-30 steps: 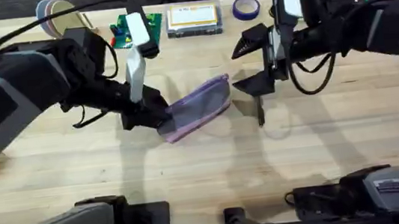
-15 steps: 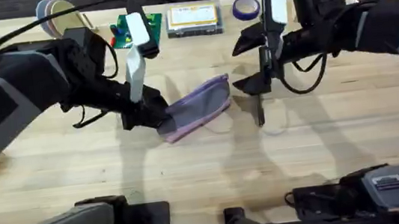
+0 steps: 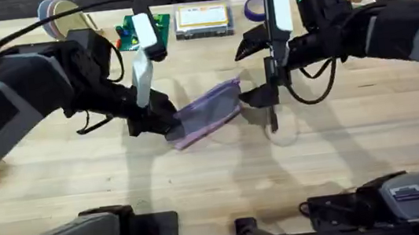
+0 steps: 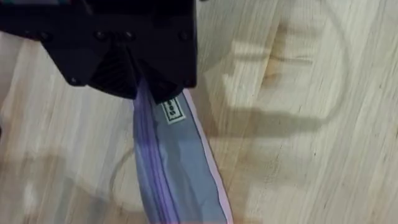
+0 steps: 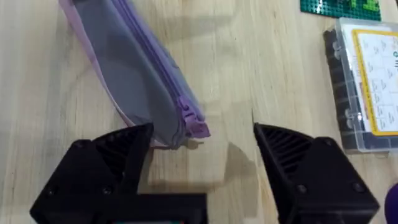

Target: Unzip the bag, pick up the pens from the table one at a time and place them inside, then zip the bag closed.

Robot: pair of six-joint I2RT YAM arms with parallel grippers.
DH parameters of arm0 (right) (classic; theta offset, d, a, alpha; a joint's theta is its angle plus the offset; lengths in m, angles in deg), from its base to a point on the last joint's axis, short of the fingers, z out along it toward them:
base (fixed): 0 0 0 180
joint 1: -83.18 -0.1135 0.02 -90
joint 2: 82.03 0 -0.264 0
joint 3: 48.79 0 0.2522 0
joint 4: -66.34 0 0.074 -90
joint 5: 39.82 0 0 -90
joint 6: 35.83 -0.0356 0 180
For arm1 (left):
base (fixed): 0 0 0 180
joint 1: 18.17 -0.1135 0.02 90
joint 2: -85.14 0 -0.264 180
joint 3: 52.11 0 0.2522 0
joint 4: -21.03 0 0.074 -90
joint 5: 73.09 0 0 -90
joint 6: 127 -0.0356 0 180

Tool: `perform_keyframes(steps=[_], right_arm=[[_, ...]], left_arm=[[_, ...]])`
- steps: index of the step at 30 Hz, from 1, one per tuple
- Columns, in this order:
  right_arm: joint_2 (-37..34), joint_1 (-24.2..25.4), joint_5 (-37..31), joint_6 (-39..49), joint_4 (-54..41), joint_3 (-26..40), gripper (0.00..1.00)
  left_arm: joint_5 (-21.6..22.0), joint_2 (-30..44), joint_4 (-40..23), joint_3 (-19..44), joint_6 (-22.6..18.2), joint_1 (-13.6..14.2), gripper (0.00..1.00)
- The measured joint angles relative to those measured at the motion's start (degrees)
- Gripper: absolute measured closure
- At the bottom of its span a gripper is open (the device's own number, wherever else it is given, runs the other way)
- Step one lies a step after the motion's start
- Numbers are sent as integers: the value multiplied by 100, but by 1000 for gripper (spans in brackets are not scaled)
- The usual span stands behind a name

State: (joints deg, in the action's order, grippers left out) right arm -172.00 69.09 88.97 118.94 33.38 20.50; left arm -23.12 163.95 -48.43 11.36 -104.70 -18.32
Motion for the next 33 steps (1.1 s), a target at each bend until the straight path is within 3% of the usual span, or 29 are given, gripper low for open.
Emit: perform_keyframes(steps=[8, 18, 22, 26, 33], right_arm=[[-131, 0, 8, -1, 201, 0, 262], [-225, -42, 68, -2, 162, 0, 731], [-225, -42, 70, -4, 177, 0, 874], [-225, -48, 68, -7, 193, 0, 961], [-225, -50, 68, -2, 197, 0, 969]], left_arm=[[0, 0, 0, 0, 0, 0, 959], [13, 0, 4, 0, 0, 0, 959], [17, 0, 7, 0, 0, 0, 959], [17, 0, 13, 0, 0, 0, 959], [18, 0, 13, 0, 0, 0, 959]])
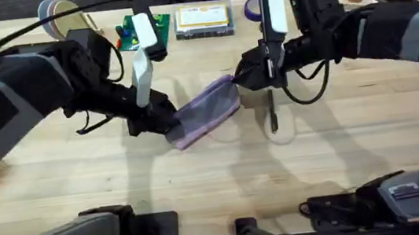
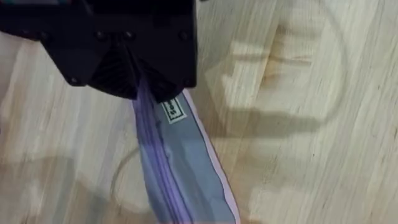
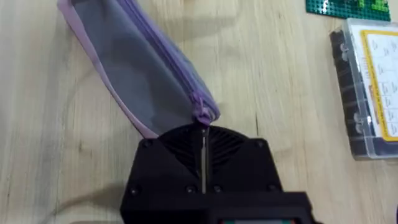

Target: Unzip the bag, pick up the pens from the table one at a time and place them inside, then zip the bag closed.

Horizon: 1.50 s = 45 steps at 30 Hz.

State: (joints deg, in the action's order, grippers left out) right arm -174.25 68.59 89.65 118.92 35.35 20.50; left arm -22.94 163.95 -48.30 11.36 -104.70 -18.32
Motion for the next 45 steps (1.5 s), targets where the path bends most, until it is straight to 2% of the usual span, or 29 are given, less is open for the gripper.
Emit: perform_keyframes(steps=[13, 18, 27, 32, 45], right_arm=[[204, 13, 1, -2, -18, 0, 971], [456, 13, 225, -1, -296, 2, 971], [462, -117, 648, -4, -527, 3, 971], [463, -432, 697, -4, -492, 4, 972], [463, -1723, 839, -262, 107, 4, 971]], left_arm=[[-1, 0, -19, 0, 0, 0, 959], [-1, 0, -20, 0, 0, 0, 959], [-1, 0, -24, 0, 0, 0, 959], [-1, 0, -31, 0, 0, 0, 959], [1, 0, -35, 0, 0, 0, 959]])
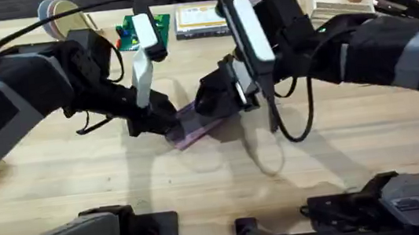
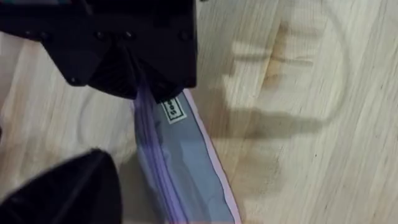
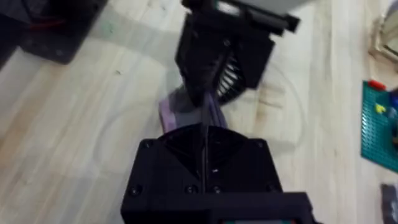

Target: Unzip the bag, pick up the pens from the table one at a time and place them inside, then zip the bag closed.

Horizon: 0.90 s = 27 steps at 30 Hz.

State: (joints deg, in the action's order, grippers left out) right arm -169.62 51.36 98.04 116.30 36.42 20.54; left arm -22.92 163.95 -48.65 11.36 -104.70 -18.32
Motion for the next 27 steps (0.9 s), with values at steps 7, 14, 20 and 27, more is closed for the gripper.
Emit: perform_keyframes(steps=[7, 14, 20, 27], right_arm=[[0, -229, 74, -166, 237, 0, 971], [0, -229, 208, -331, 384, 0, 971], [0, -229, 267, -367, 387, 0, 971], [0, -229, 280, -383, 418, 0, 971]], left_arm=[[0, 0, 0, 0, 0, 0, 959], [0, 0, 4, 0, 0, 0, 959], [0, 1, 13, 0, 0, 0, 959], [0, 0, 15, 0, 0, 0, 959]])
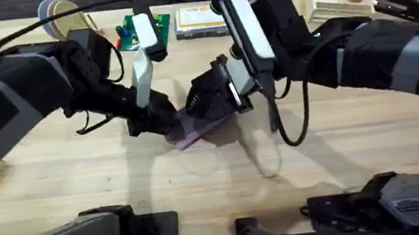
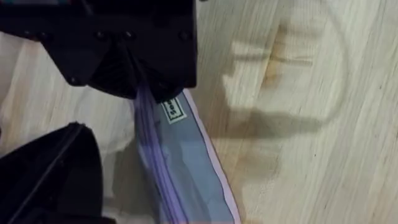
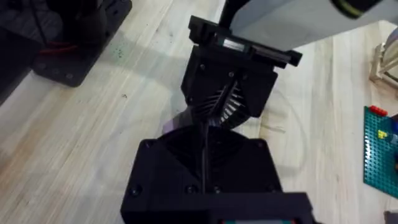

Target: Unzip the bag, pick up the pens from the table one at a time and place them inside, then zip the bag closed.

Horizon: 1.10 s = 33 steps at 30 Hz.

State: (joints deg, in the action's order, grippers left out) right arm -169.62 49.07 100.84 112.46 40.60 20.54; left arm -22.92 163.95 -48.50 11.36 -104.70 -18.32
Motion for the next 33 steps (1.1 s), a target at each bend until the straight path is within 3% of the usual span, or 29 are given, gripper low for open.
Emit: perform_keyframes(steps=[33], right_arm=[[286, 0, 90, -266, 87, 168, 971]], left_arm=[[0, 0, 2, 0, 0, 0, 959]])
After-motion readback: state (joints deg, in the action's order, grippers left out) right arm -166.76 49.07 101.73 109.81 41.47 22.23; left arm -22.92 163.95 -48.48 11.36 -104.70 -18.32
